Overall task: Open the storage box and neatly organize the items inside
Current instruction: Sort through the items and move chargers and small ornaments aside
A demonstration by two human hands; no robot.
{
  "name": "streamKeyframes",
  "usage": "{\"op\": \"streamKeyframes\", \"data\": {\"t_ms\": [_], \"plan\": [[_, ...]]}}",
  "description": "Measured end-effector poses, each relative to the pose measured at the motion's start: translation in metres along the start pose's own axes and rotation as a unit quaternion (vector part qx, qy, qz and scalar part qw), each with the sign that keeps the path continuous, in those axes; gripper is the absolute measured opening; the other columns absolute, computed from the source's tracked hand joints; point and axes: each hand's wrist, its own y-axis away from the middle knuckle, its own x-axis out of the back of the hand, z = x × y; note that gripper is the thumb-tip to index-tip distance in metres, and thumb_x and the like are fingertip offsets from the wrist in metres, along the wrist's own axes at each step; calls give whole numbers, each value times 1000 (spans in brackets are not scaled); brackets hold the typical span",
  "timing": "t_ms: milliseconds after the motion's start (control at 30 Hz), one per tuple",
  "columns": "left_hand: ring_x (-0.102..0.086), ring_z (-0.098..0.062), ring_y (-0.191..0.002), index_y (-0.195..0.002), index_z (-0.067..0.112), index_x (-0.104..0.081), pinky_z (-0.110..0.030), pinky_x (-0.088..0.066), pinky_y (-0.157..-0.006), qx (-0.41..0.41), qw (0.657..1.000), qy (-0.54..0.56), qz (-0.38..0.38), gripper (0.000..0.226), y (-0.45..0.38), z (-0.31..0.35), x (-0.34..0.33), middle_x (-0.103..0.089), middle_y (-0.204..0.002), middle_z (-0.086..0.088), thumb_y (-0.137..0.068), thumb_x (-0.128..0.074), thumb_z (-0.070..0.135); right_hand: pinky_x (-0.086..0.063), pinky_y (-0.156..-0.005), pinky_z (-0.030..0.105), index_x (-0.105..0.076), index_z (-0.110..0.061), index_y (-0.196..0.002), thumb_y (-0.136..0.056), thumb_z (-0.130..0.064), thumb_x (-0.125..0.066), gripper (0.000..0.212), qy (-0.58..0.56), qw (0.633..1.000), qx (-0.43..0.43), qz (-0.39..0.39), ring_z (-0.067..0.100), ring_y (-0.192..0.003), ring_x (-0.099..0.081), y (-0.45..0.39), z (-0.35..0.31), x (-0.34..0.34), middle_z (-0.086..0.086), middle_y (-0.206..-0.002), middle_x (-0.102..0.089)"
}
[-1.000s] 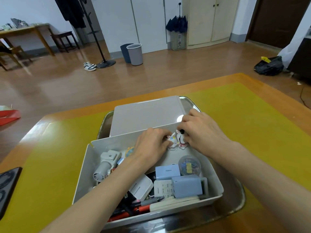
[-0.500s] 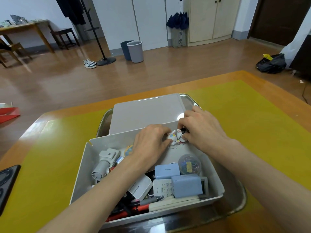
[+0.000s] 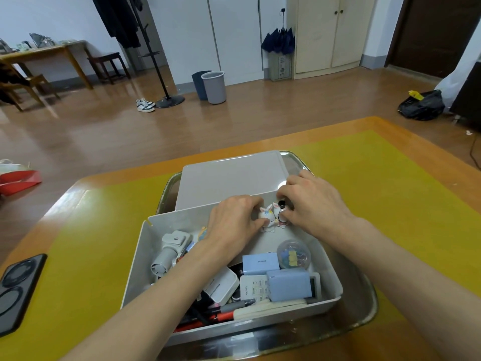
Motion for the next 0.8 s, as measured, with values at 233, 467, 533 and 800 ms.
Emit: {"op": "streamKeyframes", "data": {"t_ms": [233,467,533,800], "plan": [[-65,-8,-91,-106,33,-72,-30,-52,-76,61,998,-14,-30,27,27,-44,53,-72,-98,17,-81,-75,41,-32,-62,28,-69,-31,-106,-93,-43,-57,22,-79,997,5,25,12,-100,-49,11,-8,11,-12,-104,-64],[-62,-9,-89,-107,29,-74,-37,-54,-79,106,984,10,-142,42,55,-69,57,-70,-95,13,-75,-75,55,-40,-62,30,-68,-31,-95,-95,-43,-54,19,-101,994,43,-6,10,-98,-52,27,-30,21,-14,-96,-61],[-61,-10,-86,-104,30,-74,-34,-54,-75,125,983,20,-136,44,54,-68,50,-68,-90,15,-73,-72,62,-37,-61,29,-68,-31,-95,-96,-45,-52,22,-100,994,47,-18,10,-100,-52,30,-34,23,-14,-92,-58],[-58,-18,-90,-98,30,-67,-33,-52,-73,125,974,-56,-179,49,40,-52,39,-59,-95,10,-61,-76,61,-36,-59,27,-69,-30,-92,-97,-46,-52,23,-99,993,53,-24,8,-92,-49,35,-31,27,-15,-84,-52]]}}
